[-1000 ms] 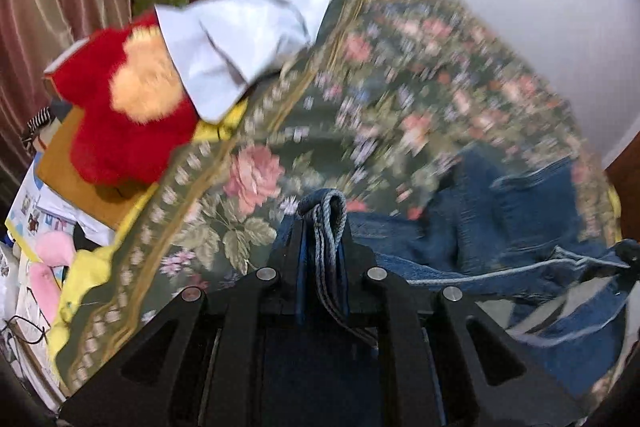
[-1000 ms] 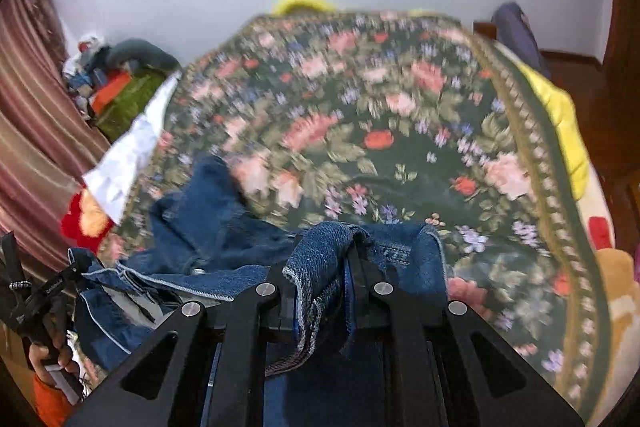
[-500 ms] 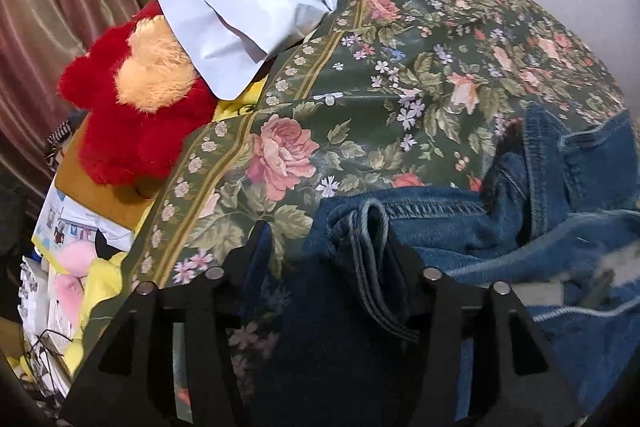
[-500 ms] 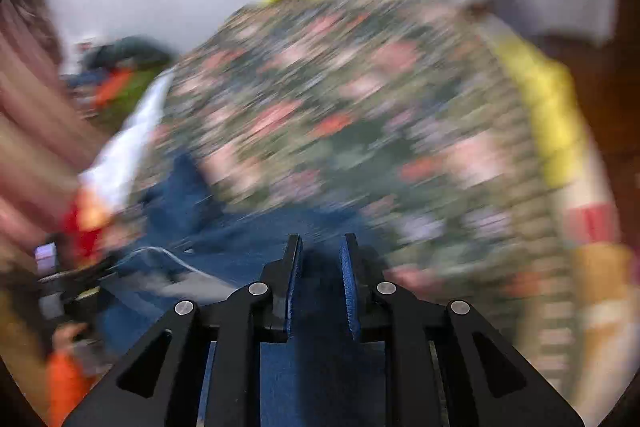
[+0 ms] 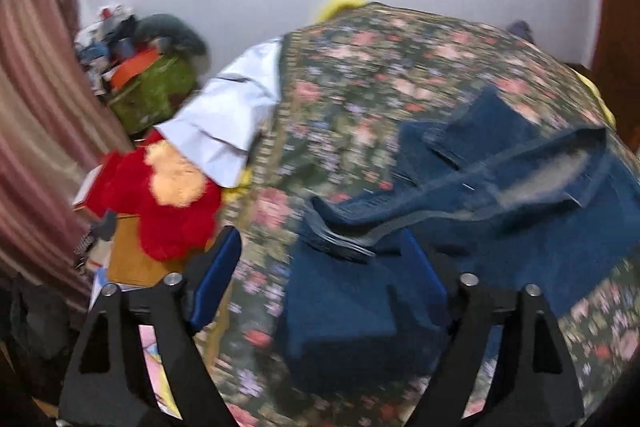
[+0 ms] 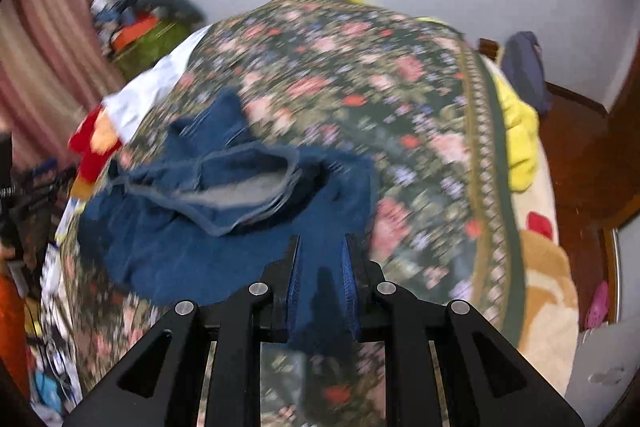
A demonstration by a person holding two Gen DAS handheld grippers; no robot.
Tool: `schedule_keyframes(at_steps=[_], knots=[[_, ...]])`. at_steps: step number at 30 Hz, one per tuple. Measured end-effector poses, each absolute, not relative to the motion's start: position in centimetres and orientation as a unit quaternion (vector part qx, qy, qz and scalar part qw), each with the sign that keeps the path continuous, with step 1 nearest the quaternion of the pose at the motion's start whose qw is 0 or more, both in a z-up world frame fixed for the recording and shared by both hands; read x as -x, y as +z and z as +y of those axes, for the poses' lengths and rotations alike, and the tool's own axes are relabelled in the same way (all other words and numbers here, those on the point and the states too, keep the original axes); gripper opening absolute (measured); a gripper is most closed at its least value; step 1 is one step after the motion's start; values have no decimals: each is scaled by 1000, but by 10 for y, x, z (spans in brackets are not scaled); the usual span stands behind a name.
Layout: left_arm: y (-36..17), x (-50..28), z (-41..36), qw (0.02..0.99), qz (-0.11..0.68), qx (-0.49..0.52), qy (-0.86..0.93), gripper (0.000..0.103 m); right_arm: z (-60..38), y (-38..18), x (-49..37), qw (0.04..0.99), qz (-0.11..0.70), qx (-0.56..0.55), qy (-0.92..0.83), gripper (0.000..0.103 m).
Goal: Fold large clothes
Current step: 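Fold the held hem over the jacket body toward the collar with both grippers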
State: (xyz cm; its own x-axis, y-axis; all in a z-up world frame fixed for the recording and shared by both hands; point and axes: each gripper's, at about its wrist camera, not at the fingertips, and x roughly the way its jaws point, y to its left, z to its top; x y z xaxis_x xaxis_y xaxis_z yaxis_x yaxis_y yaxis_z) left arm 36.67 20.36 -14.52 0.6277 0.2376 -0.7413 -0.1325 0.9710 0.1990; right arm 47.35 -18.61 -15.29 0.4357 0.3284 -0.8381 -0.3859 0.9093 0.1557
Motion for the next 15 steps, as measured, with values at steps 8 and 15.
schedule_keyframes(at_steps=[8,15], knots=[[-227,-378,167,862,506,10,32,88,-116,-203,-443,809,510,124,265,15],[-251,-439,150,850,526,-12,19,88,-71,-239,-474,789,503,210,282,15]])
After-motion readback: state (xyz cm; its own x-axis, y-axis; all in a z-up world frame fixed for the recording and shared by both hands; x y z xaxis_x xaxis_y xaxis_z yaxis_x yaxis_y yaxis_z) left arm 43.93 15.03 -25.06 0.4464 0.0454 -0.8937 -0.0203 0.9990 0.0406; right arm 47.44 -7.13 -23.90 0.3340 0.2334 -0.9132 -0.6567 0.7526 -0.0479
